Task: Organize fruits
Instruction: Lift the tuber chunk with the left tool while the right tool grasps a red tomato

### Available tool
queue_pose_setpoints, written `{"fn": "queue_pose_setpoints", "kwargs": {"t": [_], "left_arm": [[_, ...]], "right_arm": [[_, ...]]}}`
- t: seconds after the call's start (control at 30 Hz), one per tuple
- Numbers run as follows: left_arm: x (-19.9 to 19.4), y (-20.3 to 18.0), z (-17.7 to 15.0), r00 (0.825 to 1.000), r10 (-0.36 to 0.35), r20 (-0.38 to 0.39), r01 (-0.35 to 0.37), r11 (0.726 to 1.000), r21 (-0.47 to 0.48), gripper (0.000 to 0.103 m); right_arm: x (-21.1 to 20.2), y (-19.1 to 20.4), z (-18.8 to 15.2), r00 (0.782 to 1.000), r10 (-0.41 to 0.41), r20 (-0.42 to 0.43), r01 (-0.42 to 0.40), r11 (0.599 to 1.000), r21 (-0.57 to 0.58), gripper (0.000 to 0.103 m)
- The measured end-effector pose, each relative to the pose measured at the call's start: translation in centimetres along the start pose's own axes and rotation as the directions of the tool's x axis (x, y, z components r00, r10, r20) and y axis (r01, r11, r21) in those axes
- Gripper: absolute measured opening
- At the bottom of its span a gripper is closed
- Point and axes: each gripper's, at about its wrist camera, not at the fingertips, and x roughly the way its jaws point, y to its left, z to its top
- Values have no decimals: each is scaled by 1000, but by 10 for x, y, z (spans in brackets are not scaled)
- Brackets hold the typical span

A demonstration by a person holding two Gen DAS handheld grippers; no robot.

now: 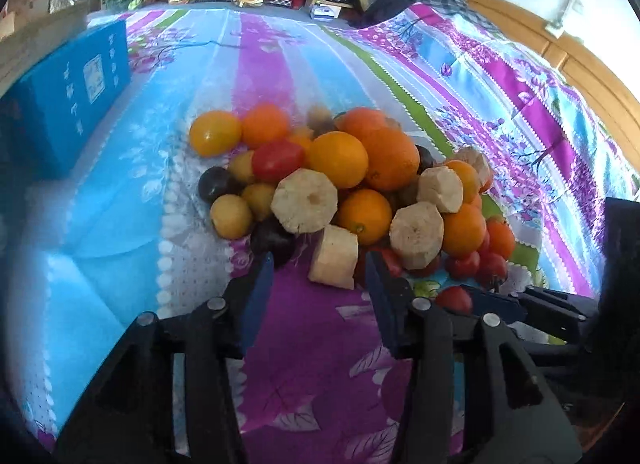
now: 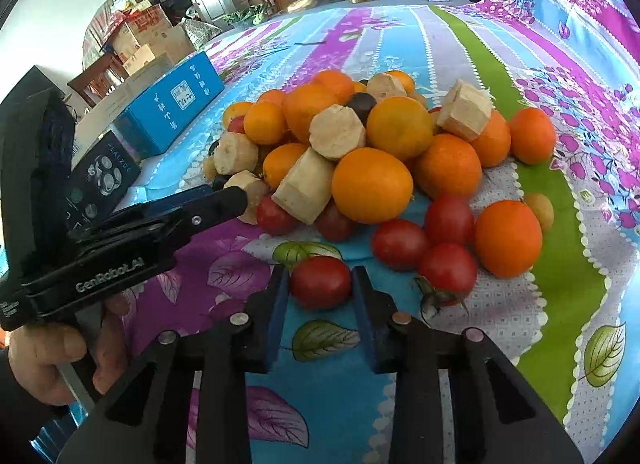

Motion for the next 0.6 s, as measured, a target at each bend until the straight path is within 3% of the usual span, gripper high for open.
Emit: {"fn": "queue_pose_setpoints", "kwargs": {"t": [0.03,0.1,0.53,0.6], "left_arm": [[0,-1,1,1000,13,3,-13,1000,6,47],[-4,-3,0,1000,8,-2,-8,1000,3,36],[14,-7,1,999,-8,-31,9,1000,24,35],[16,-5,3,999,-8,-41,9,1000,18,26]], "right_arm": [[-1,-1,-1,1000,1,3,-1,1000,3,35],[-4,-2,-1,1000,4,6,-4,1000,11,35],[-7,-6,-6,1000,18,11,-18,1000,20,35],[-7,-5,-5,1000,17,10,-17,1000,17,35]]}}
